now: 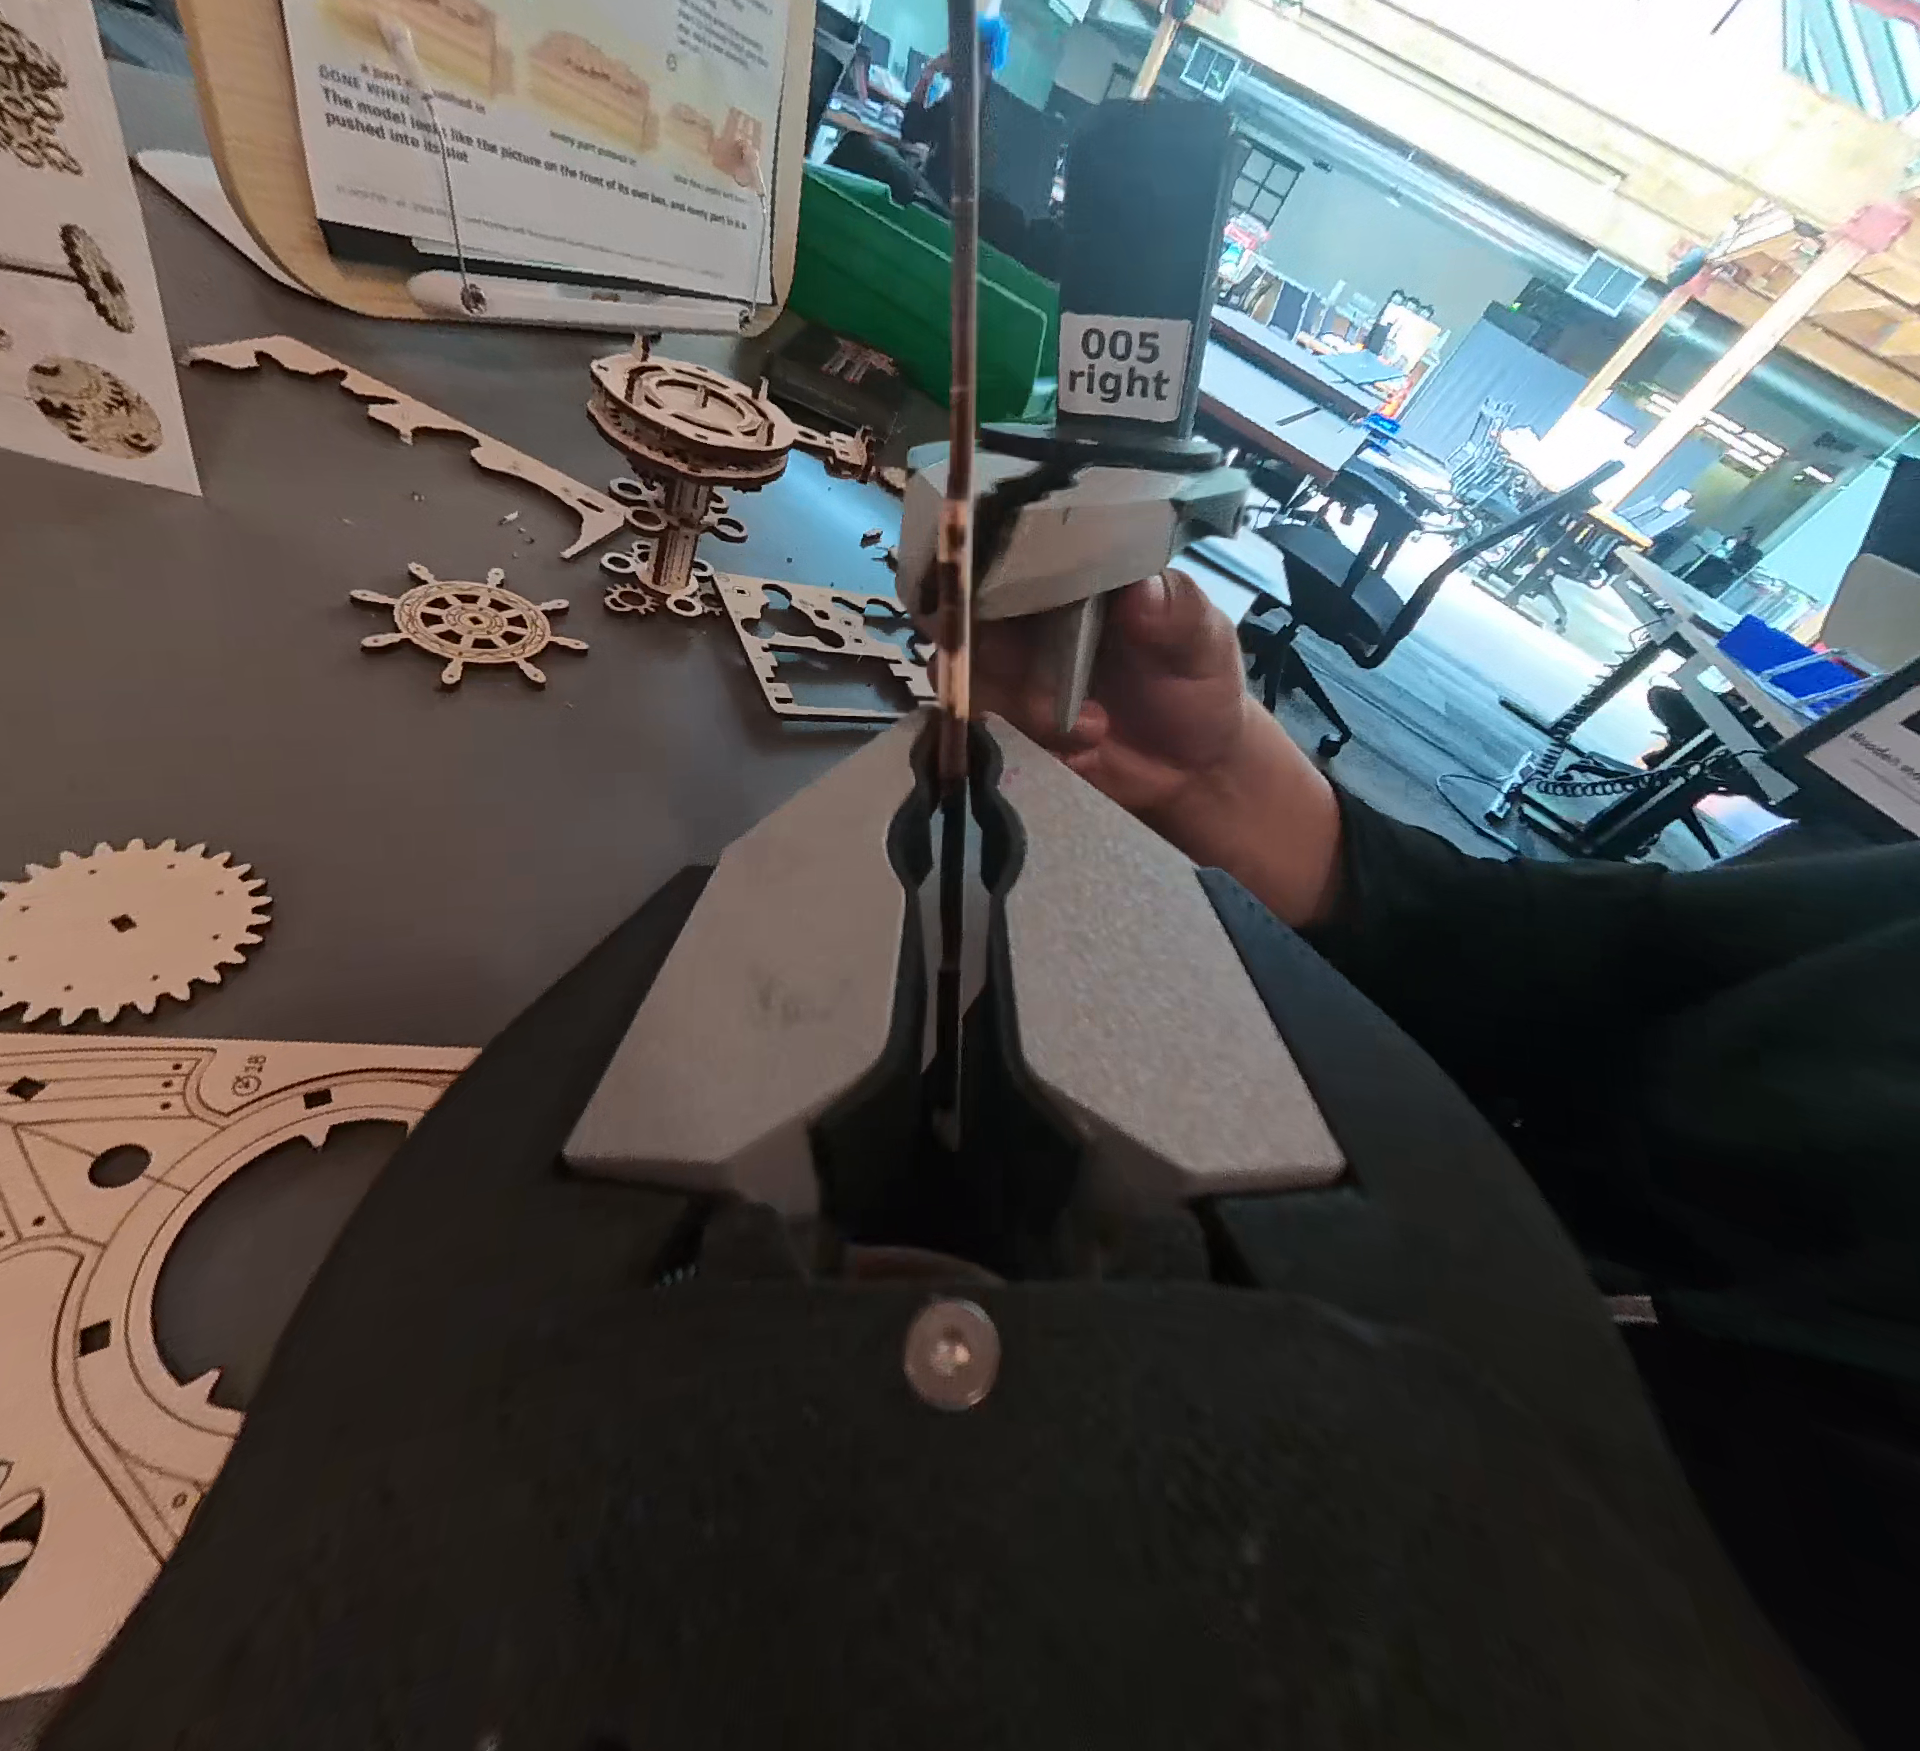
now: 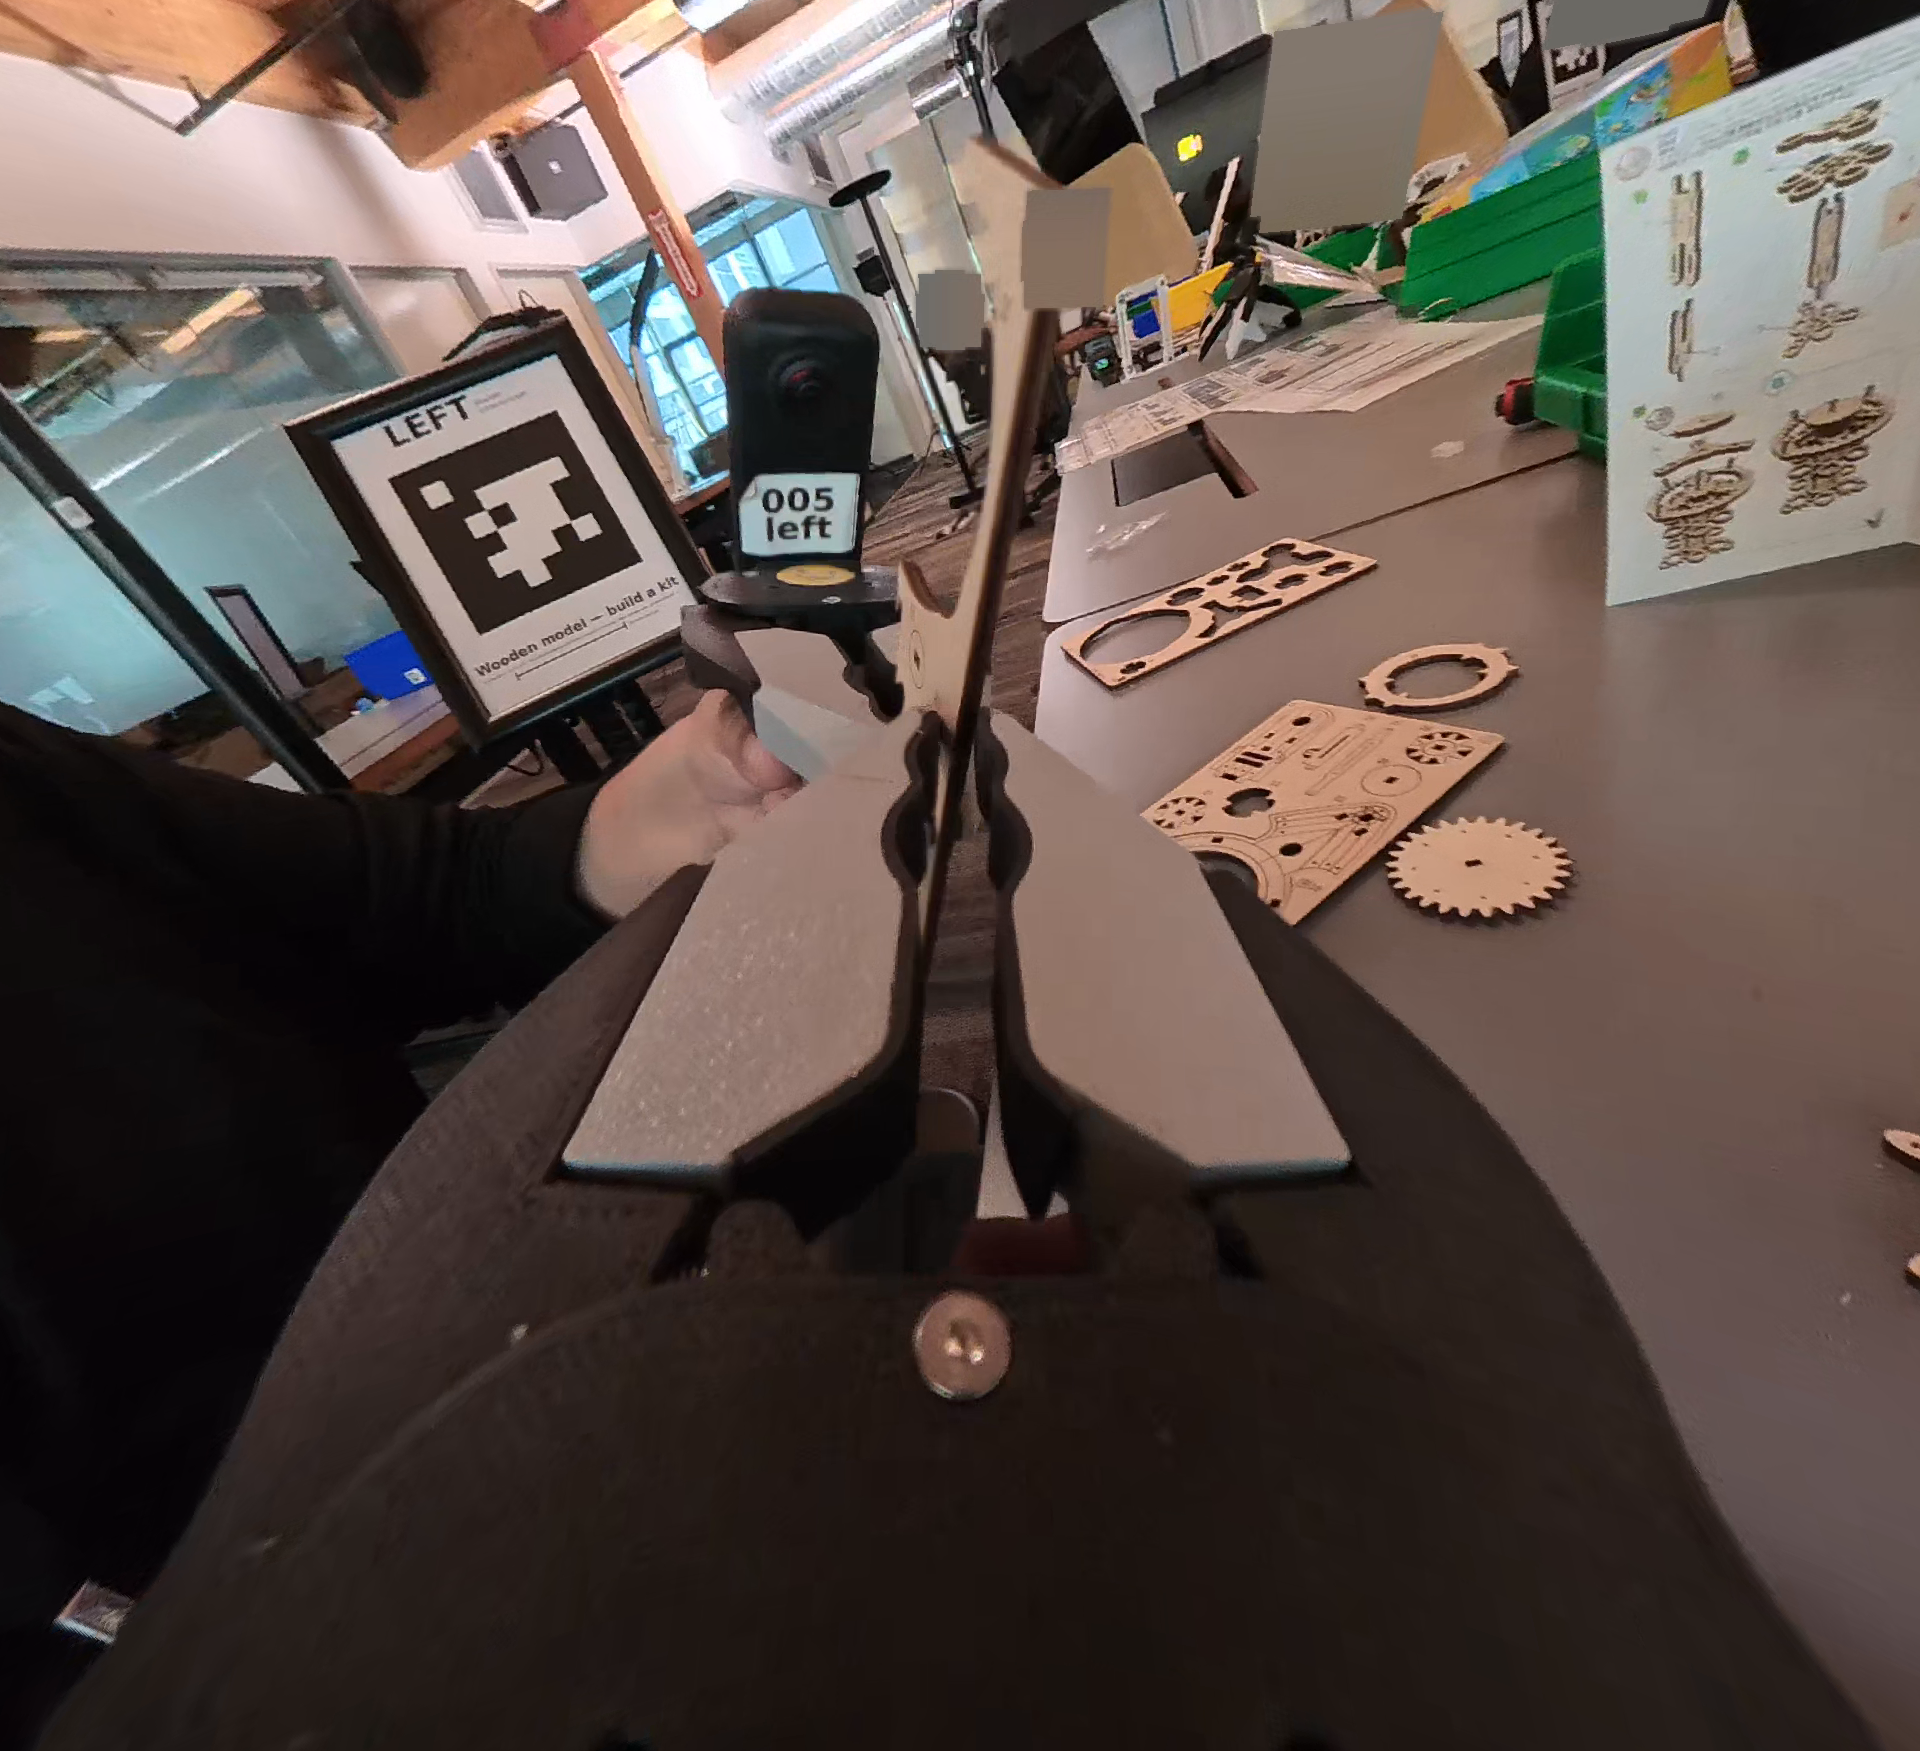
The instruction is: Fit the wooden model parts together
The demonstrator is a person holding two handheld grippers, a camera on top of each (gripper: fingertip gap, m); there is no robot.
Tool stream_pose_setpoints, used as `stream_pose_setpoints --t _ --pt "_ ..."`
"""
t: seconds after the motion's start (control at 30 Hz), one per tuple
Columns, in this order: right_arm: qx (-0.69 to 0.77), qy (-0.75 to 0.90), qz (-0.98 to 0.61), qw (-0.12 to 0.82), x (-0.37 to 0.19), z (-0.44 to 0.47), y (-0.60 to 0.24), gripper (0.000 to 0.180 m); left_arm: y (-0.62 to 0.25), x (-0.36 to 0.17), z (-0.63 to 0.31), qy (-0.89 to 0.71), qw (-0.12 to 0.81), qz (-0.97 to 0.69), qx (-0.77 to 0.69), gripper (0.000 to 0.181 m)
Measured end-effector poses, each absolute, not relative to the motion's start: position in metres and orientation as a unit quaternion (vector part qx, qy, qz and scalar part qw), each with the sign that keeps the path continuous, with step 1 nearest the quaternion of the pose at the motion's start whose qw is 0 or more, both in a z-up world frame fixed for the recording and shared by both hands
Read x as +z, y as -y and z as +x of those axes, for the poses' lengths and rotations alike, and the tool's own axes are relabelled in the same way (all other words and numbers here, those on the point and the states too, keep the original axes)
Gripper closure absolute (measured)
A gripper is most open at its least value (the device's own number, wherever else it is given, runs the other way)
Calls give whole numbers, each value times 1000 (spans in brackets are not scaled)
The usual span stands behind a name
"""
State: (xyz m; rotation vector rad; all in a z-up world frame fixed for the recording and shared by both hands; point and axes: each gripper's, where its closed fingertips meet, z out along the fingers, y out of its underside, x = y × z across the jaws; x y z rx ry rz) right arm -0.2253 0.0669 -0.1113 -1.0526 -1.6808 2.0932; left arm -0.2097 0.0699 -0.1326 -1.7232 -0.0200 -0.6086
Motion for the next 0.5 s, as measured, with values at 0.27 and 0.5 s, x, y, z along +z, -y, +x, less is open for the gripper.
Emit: stream_pose_setpoints --t 0.27,0.5 --pt "716 575 -372 134 -116 -231 -67 172 -72 -129 -220 9 625 -754 -202 180" --pt "717 558 -392 146 -120 -241 -68 157 -81 -131 -220 20 635 -753 -171 180"
